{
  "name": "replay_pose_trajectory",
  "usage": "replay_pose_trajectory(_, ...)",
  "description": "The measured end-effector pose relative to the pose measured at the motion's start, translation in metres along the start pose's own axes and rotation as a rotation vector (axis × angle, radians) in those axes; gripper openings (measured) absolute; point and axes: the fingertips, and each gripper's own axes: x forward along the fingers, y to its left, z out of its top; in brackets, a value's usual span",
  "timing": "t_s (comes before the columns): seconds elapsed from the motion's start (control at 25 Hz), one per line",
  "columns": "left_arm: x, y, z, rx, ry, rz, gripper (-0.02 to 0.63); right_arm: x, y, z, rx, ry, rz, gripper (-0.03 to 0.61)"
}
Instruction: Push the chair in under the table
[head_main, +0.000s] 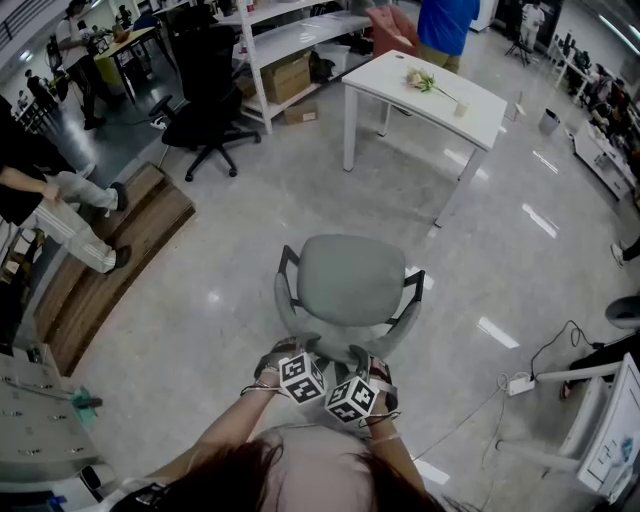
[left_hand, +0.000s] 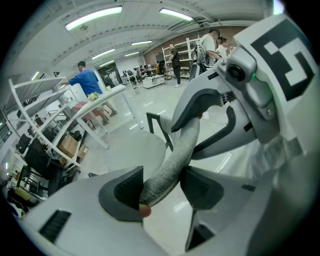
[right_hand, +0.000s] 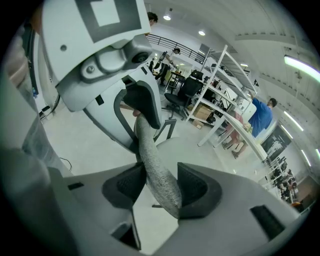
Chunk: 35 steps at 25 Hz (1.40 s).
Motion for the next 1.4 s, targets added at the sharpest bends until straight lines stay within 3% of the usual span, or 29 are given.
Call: replay_pose_trajectory(1.4,0.038,0.093,0.026,0.031,-0.008,-0.017,0.232,0.058,-0.078,0.037,0.023,-0.003,-0.048,0.212)
